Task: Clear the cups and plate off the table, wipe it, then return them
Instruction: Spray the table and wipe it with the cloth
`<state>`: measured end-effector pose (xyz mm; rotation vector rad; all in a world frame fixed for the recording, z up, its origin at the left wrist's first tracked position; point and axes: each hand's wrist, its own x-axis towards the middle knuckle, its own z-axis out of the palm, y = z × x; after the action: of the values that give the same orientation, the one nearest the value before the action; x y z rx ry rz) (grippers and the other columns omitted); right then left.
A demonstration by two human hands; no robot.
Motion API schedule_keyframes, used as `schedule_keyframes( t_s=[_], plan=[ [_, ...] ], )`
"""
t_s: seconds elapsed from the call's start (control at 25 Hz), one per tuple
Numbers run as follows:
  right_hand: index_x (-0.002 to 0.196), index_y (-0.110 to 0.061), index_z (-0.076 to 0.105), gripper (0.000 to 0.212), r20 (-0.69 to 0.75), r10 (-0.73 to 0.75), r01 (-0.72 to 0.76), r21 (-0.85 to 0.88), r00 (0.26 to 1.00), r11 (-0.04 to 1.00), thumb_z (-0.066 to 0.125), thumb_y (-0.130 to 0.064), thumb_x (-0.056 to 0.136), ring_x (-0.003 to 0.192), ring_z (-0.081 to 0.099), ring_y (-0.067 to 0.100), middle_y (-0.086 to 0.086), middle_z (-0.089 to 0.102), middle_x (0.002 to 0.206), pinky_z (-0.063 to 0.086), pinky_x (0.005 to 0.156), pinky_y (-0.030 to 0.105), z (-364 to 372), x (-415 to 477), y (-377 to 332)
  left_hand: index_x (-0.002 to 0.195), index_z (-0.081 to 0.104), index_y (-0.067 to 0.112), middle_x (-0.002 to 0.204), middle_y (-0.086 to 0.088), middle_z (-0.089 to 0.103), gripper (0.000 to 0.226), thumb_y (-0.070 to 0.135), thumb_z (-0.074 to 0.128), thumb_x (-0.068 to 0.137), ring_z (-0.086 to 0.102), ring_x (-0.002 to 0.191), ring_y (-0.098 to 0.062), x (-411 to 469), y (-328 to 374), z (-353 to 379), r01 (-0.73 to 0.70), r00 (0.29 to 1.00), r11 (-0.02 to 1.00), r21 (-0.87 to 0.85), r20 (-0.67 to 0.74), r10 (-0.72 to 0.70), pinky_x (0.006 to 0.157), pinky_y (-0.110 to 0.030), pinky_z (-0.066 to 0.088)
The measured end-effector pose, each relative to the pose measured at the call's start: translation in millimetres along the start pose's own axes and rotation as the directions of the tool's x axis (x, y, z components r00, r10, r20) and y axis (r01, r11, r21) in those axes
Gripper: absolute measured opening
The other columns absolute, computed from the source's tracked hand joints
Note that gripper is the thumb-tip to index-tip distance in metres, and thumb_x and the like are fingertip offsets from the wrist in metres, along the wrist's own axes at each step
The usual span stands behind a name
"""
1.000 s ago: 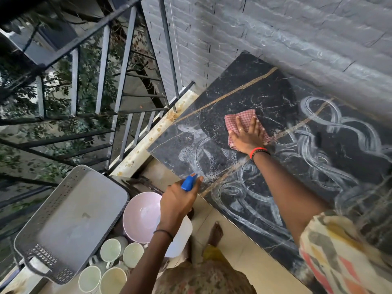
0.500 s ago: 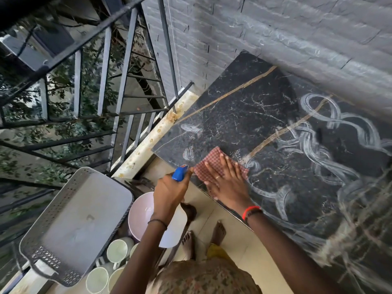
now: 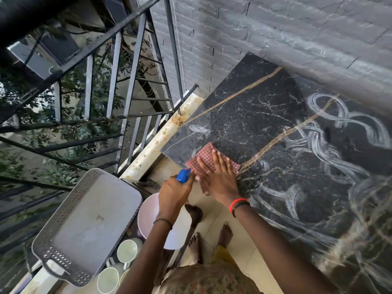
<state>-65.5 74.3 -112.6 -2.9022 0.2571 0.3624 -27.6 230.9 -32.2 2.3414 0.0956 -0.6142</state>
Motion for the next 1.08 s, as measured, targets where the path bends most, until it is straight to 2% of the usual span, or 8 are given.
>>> schedule_keyframes(
  t_s=[0.12,0.28,0.4,0.48,0.6,0.8,1.0,1.08],
  plan=[
    [0.147,-0.045,-0.012,0.06,0.004,-0.037,0.037,-0.011,0.999,0.999,0.007,-0.063,0.093,0.145,-0.018,0.031,0.014,-0.024,0.156,-0.021,0.112,0.045,12.2,-40.7,15.8,0.081,0.067,0.005,0.05,-0.001,0.064,0.066,0.069,0.051,0.084,0.057,0.04,-0.003,8.9,-2.0,-5.6,0.013,1.0,1.0,0.015,-0.016,-0.013,0.049,-0.023,0.044],
    [0.144,-0.048,-0.018,0.063,0.012,0.098,-0.098,-0.021,0.995,0.995,0.004,-0.07,0.089,0.144,-0.021,0.029,0.011,-0.03,0.154,-0.017,0.114,0.046,4.9,-56.7,58.0,0.078,0.067,0.005,0.046,0.001,0.059,0.066,0.069,0.051,0.084,0.052,0.033,-0.002,17.1,-4.3,-7.7,-0.019,0.999,0.999,0.03,-0.031,0.02,0.048,-0.019,0.038],
    [0.141,-0.052,-0.02,0.062,0.012,0.225,-0.225,0.039,0.974,0.974,0.017,-0.066,0.093,0.145,-0.018,0.028,0.007,-0.032,0.153,-0.014,0.115,0.048,-5.4,-35.4,67.9,0.08,0.066,0.005,0.05,0.005,0.06,0.066,0.069,0.05,0.085,0.054,0.037,-0.005,22.8,-2.8,-12.1,-0.037,0.999,0.998,0.044,-0.035,0.039,0.048,-0.018,0.039],
    [0.141,-0.051,-0.02,0.062,0.021,0.248,-0.249,0.063,0.968,0.966,0.021,-0.063,0.095,0.146,-0.016,0.029,0.009,-0.028,0.156,-0.011,0.117,0.05,-9.8,-22.3,66.4,0.077,0.063,0.007,0.055,0.001,0.062,0.067,0.071,0.047,0.084,0.058,0.045,-0.009,25.7,1.4,-17.0,-0.047,0.996,0.996,0.077,-0.074,0.053,0.052,-0.024,0.048],
    [0.142,-0.049,-0.019,0.062,0.024,0.265,-0.266,0.066,0.964,0.962,0.021,-0.062,0.095,0.147,-0.013,0.029,0.01,-0.023,0.157,-0.007,0.118,0.052,-10.2,-16.5,63.7,0.059,0.048,0.013,0.052,-0.001,0.049,0.068,0.077,0.041,0.082,0.052,0.049,-0.02,30.4,8.1,-26.3,-0.067,0.967,0.956,0.286,-0.219,0.133,0.052,-0.026,0.042],
    [0.141,-0.05,-0.019,0.063,0.022,0.258,-0.259,0.083,0.966,0.962,0.023,-0.062,0.095,0.146,-0.015,0.029,0.011,-0.022,0.158,-0.007,0.118,0.052,-11.8,-17.2,62.9,0.069,0.062,0.003,0.055,-0.009,0.067,0.073,0.074,0.048,0.081,0.063,0.048,-0.02,45.4,14.6,-37.9,-0.088,0.983,0.996,-0.001,-0.16,0.087,0.053,-0.026,0.048],
    [0.141,-0.05,-0.02,0.064,0.017,0.251,-0.252,0.071,0.968,0.965,0.021,-0.063,0.095,0.146,-0.016,0.029,0.012,-0.022,0.158,-0.009,0.117,0.052,-10.7,-17.0,63.8,0.073,0.065,0.002,0.05,-0.005,0.063,0.071,0.071,0.051,0.082,0.061,0.045,-0.015,54.2,24.9,-34.9,-0.086,0.988,0.996,-0.006,-0.133,0.085,0.052,-0.021,0.048],
    [0.142,-0.05,-0.02,0.063,0.012,0.25,-0.25,0.065,0.968,0.966,0.02,-0.063,0.094,0.146,-0.016,0.029,0.012,-0.022,0.157,-0.01,0.116,0.051,-9.3,-17.0,64.0,0.078,0.065,0.002,0.053,-0.008,0.063,0.07,0.071,0.052,0.081,0.058,0.044,-0.015,54.7,28.9,-33.0,-0.102,0.988,0.995,-0.009,-0.117,0.1,0.054,-0.025,0.05]
  ],
)
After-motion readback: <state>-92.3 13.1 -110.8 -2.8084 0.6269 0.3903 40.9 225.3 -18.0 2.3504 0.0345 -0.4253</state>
